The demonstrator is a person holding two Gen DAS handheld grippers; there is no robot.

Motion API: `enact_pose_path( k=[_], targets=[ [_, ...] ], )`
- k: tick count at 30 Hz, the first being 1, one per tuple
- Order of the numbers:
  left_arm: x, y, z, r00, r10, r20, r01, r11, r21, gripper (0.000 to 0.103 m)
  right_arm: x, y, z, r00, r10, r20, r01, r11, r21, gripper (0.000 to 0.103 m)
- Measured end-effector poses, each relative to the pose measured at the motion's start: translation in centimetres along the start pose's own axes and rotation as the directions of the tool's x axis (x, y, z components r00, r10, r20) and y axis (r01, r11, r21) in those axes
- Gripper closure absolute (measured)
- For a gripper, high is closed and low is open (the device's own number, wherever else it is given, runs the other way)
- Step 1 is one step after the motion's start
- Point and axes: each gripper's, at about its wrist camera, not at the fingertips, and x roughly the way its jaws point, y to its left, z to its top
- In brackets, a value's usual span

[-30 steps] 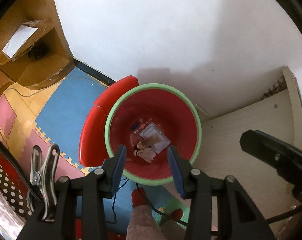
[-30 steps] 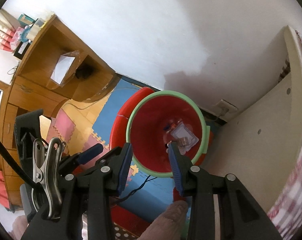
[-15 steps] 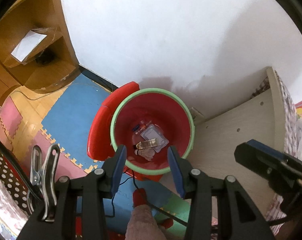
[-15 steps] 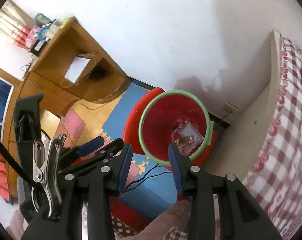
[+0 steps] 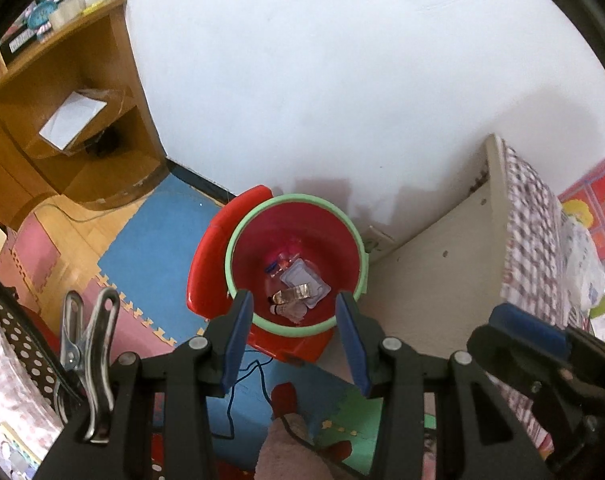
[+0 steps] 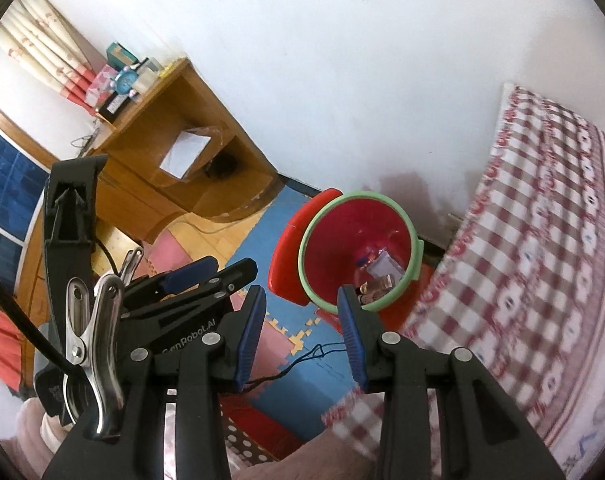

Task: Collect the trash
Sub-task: 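Move both grippers back from the bucket toward the bed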

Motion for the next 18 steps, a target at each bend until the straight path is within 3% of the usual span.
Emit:
enact_pose_path(
  k=[18],
  targets=[
    [-6.9, -8.9, -4.5, 0.997, -0.069, 0.041, 0.063, 0.990, 0.126, 0.058, -11.5, -5.0, -6.6, 0.991, -0.028, 0.134, 0.016, 0.996, 0.088, 0.065]
  ],
)
